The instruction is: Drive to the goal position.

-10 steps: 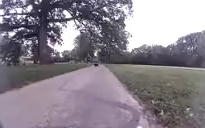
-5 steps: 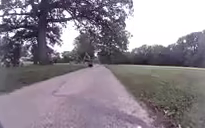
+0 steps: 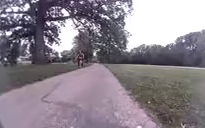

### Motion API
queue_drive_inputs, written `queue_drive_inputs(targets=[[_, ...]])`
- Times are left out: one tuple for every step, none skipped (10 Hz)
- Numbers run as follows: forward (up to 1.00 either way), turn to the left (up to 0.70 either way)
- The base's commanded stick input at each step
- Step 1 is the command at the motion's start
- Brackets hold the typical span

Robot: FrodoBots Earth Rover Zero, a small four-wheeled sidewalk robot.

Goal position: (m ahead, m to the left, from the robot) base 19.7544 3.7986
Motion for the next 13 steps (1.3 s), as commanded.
queue_drive_inputs(targets=[[0.7, 0.0], [0.7, 0.0], [0.7, 0.0], [0.7, 0.0], [0.7, 0.0], [0.7, 0.0], [0.7, 0.0], [0.7, 0.0], [0.7, 0.0], [0.7, 0.0], [0.7, 0.0], [0.7, 0.0], [0.7, 0.0]])
